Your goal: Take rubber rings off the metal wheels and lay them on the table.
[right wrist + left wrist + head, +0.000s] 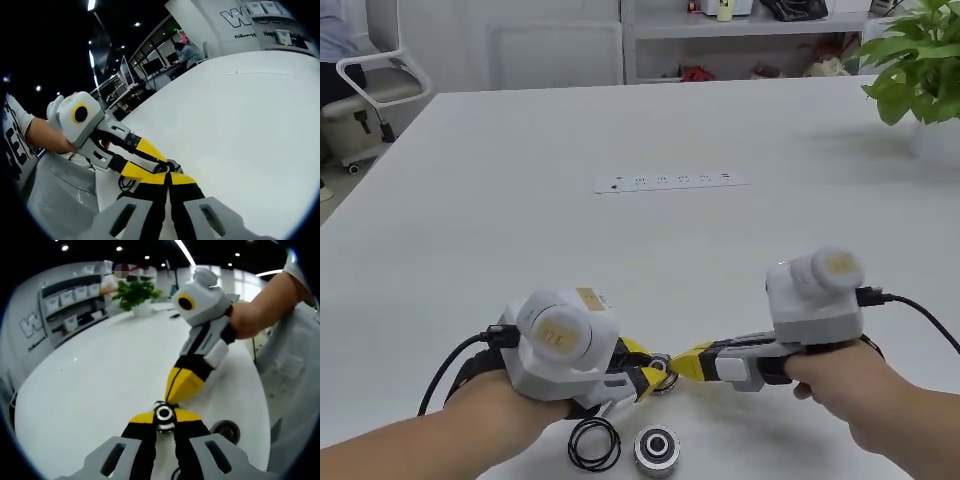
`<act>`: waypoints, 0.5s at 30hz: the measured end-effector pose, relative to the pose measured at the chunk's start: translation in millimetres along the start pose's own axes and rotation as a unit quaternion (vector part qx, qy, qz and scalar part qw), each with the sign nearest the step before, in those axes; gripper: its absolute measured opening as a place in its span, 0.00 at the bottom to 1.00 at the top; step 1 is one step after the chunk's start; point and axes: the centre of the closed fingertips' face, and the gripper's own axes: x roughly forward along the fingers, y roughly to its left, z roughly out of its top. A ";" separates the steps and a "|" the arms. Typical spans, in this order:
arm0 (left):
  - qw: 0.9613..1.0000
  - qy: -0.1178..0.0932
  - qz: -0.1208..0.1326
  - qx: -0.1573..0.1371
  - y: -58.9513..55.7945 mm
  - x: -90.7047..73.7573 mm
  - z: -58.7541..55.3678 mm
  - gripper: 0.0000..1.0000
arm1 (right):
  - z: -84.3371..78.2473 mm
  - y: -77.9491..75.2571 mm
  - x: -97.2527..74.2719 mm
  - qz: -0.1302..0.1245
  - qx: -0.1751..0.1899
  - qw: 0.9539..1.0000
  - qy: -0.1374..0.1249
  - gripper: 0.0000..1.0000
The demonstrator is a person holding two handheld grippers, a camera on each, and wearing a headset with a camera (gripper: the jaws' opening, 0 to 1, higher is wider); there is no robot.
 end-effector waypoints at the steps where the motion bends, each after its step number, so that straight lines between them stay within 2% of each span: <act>1: 1.000 0.000 0.000 0.000 -0.1 -0.1 0.0 0.13 | 0.3 1.0 0.8 0.002 -0.001 1.000 -0.001 0.00; 8: 1.000 0.000 0.000 0.001 -1.1 0.3 0.3 0.13 | 0.7 5.6 2.5 0.011 -0.004 1.000 -0.001 0.00; 10: 1.000 0.000 0.000 0.002 -1.4 0.6 0.6 0.13 | 7.7 15.6 4.4 0.035 0.004 0.999 -0.019 0.00; 11: 1.000 0.000 0.000 0.002 -1.7 0.5 0.8 0.13 | 6.8 14.2 4.8 0.025 -0.004 1.000 -0.012 0.00; 15: 1.000 0.001 -0.002 0.003 -1.4 0.6 1.0 0.13 | 5.7 12.2 4.0 0.022 -0.011 1.000 -0.011 0.00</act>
